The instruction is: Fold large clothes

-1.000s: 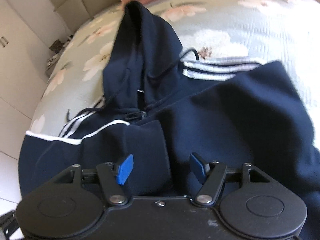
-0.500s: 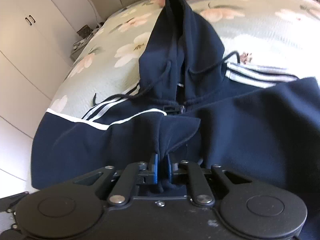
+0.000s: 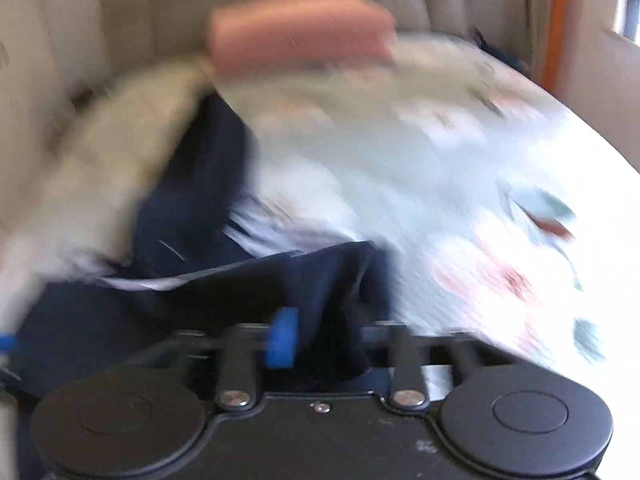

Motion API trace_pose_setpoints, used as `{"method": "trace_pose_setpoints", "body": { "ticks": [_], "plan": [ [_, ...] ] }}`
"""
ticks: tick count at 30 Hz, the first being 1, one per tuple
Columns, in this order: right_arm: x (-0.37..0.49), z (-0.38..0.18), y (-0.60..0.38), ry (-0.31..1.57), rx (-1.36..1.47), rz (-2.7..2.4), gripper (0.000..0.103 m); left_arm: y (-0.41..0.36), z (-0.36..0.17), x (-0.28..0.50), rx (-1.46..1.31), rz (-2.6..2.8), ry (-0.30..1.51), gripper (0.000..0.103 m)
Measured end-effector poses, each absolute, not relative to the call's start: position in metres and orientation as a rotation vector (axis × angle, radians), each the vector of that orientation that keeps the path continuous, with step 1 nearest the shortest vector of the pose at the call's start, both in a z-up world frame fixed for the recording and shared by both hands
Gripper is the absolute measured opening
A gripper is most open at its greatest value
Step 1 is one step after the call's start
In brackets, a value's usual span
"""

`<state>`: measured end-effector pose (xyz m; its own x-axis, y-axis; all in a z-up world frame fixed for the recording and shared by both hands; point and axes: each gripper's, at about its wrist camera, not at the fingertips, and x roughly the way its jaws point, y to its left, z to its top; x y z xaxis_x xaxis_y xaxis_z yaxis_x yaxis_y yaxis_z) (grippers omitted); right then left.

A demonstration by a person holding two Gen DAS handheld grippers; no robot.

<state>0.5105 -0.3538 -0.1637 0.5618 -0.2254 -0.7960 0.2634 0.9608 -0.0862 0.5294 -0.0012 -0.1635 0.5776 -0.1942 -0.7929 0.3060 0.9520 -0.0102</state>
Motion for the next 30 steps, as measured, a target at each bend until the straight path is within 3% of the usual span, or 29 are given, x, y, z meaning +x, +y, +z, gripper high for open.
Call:
{"method": "trace_pose_setpoints", "body": {
  "ticks": [1, 4, 6, 8, 12, 13, 23, 27, 30],
  "plan": [
    [0.509, -0.17, -0.356, 0.938, 0.005, -0.327, 0.055, -0.003, -0.171, 0.533, 0.138, -0.283, 0.935, 0.054],
    [0.495, -0.16, -0.356, 0.867, 0.097, -0.243, 0.053, -0.001, -0.179, 0.534, 0.126, -0.288, 0.936, 0.052],
    [0.489, -0.159, -0.34, 0.854, 0.107, -0.155, 0.042, -0.001, -0.182, 0.533, 0.115, -0.303, 0.949, 0.051],
    [0.493, -0.171, -0.321, 0.884, 0.066, -0.103, 0.017, -0.005, -0.187, 0.532, 0.142, -0.303, 0.969, 0.047],
    [0.514, -0.215, -0.313, 1.016, 0.072, -0.119, 0.007, -0.003, -0.199, 0.531, 0.19, -0.278, 1.001, 0.038],
    [0.514, -0.222, -0.318, 1.043, 0.084, -0.129, 0.0, -0.002, -0.202, 0.532, 0.192, -0.272, 1.012, 0.035],
    [0.48, -0.189, -0.336, 1.003, 0.17, -0.156, 0.003, 0.015, -0.176, 0.506, 0.149, -0.253, 0.985, 0.033],
    [0.484, -0.204, -0.339, 1.139, 0.119, -0.149, 0.004, 0.025, -0.174, 0.499, 0.159, -0.227, 1.037, 0.033],
    [0.494, -0.183, -0.338, 1.064, 0.118, -0.086, 0.005, 0.023, -0.162, 0.501, 0.161, -0.246, 1.02, 0.036]
  ]
}}
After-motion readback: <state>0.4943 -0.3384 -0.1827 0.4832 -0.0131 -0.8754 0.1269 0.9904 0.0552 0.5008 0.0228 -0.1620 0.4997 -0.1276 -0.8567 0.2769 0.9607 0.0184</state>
